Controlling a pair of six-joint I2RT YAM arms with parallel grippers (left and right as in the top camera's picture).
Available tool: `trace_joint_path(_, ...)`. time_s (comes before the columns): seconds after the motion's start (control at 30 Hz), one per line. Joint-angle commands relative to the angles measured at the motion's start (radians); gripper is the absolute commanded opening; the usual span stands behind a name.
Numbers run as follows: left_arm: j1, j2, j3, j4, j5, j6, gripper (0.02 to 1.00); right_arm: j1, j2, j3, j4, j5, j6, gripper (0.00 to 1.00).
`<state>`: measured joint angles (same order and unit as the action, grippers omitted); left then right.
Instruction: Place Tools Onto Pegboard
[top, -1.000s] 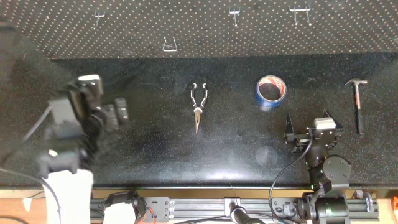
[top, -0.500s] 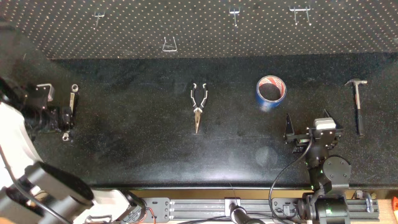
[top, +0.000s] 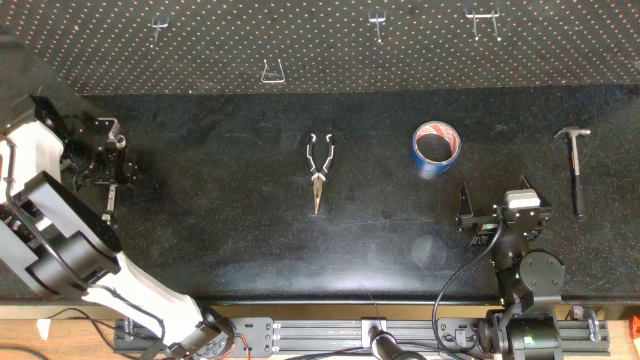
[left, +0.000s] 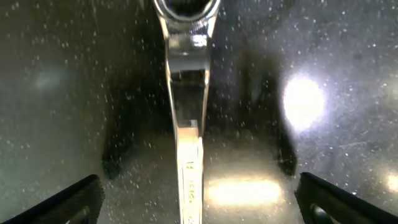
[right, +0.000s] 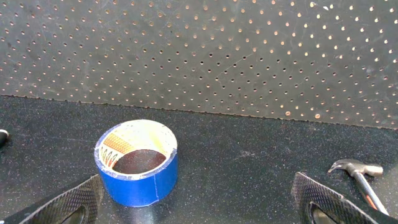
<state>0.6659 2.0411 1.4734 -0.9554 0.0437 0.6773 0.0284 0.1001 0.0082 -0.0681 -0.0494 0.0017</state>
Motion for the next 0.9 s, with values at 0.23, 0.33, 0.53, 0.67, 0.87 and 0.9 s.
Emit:
trace_joint_path(0.23,0.0,0.031,0.032,0.003,-0.035,0.019,0.996,0.007,-0.003,-0.004,-0.003,0.013,-0.01,0.996)
trace_joint_path(0.33,0.0,0.031,0.032,0.002,-0.036,0.019,0.996,0.007,-0.003,-0.004,-0.003,0.013,-0.01,0.996)
trace_joint_path(0.53,0.0,0.036,0.032,-0.013,-0.036,0.019,0.996,0.007,-0.003,-0.004,-0.003,0.013,-0.01,0.996)
trace_joint_path(0.67,0.0,0.043,0.032,-0.021,-0.04,0.019,0.996,0.007,-0.003,-0.004,-0.003,0.013,-0.01,0.996)
trace_joint_path(0.87,0.0,0.043,0.032,-0.029,-0.04,0.019,0.669,0.007,-0.003,-0.004,-0.003,0.013,-0.01,0.996)
trace_joint_path(0.9,0.0,0.043,0.032,-0.035,-0.04,0.019,0.603,0.007,-0.003,-0.004,-0.003,0.013,-0.01,0.996)
